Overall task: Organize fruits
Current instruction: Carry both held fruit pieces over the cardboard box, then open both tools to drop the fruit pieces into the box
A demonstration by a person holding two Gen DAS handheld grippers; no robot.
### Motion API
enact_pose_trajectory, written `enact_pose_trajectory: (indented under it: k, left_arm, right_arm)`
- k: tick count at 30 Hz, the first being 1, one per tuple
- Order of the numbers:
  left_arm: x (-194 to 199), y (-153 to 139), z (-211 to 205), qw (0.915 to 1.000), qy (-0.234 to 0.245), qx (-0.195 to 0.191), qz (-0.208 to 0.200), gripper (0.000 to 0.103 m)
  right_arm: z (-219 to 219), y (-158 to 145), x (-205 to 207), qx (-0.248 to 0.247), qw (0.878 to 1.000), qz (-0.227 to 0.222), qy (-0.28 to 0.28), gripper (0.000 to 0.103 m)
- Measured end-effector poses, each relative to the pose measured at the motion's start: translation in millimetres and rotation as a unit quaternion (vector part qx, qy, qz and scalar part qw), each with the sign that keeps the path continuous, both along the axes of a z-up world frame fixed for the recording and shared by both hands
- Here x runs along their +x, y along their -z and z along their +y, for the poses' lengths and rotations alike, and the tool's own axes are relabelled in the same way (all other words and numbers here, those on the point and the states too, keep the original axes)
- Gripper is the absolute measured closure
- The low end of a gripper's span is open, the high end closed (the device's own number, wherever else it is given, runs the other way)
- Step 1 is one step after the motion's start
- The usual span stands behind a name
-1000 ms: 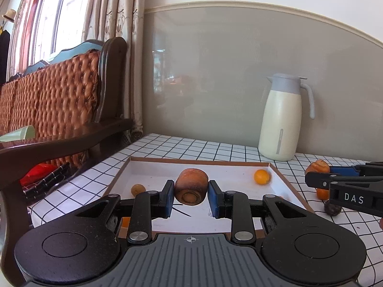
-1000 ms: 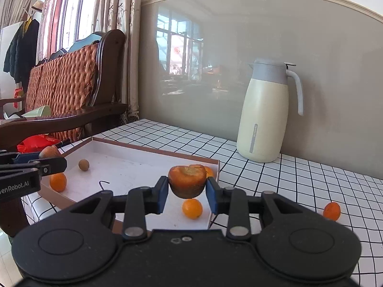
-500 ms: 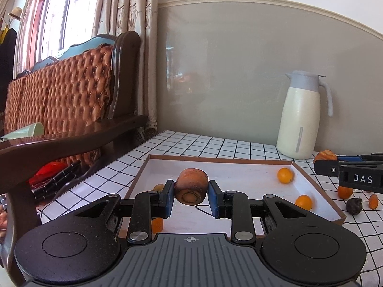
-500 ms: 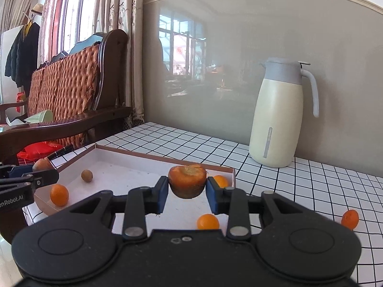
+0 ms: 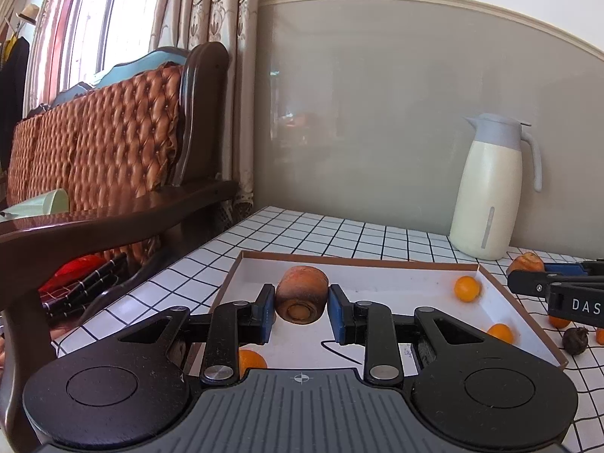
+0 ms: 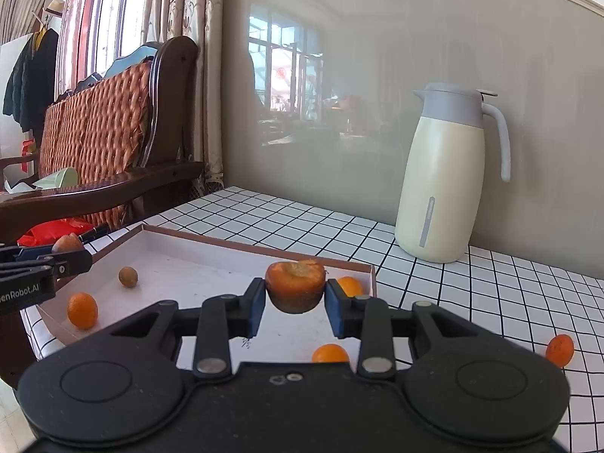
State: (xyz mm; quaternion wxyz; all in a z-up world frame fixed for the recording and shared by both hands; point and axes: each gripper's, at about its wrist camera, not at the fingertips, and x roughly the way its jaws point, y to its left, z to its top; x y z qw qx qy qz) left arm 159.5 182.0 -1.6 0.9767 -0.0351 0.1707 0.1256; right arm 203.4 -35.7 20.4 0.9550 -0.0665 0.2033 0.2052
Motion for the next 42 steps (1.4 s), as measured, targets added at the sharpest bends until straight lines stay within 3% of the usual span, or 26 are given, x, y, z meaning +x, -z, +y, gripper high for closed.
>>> enact_pose_trajectory:
  k: [13,26,35,36,37,38,39,41,42]
  left_arm:
    - [42.0,4.2,12.2,0.9998,0.007,-0.01,0.016,0.073]
    - [86.4,10.7,27.3,0.9989,-0.016,-0.009,0.043,0.073]
    - [104.2,11.7,37.6,0.9988,-0.024,-0.021,0.036,0.072]
    - [104.9,11.7,38.4,0.9988,-0.028,-0.023,0.034,0.072]
    - [104.5,11.9,38.1,0.9987,-0.033,-0.022,0.032,0.071]
    - [102.9,12.1,37.7,0.9987,-0.035,-0.021,0.029,0.056]
    - [101.1,12.4,37.3,0.9989,-0.035,-0.018,0.026,0.029]
    - [97.7,12.4,35.1,0.9991,-0.038,-0.003,0.018,0.014]
    - [96.6,11.9,35.2,0.9991,-0.037,-0.002,0.018,0.013]
  right_arm:
    - [2.9,4.8,35.4,-0.014,1.0,0.004,0.007,0.078]
    - [3.0,16.2,71.5,-0.01,0.999,0.044,0.01,0.078]
    - [5.3,19.5,89.5,-0.003,0.998,0.061,0.0,0.076]
    - [5.8,19.8,90.7,-0.002,0.998,0.062,-0.002,0.064]
    - [6.0,19.8,91.2,-0.002,0.998,0.061,-0.001,0.038]
    - [4.5,19.1,89.5,0.006,0.999,0.049,0.006,0.026]
    - [2.7,18.5,87.6,0.014,0.999,0.041,0.012,0.023]
    - [3.0,17.8,86.7,0.016,0.999,0.042,0.007,0.024]
    - [4.2,18.0,86.3,0.014,0.999,0.041,0.006,0.02]
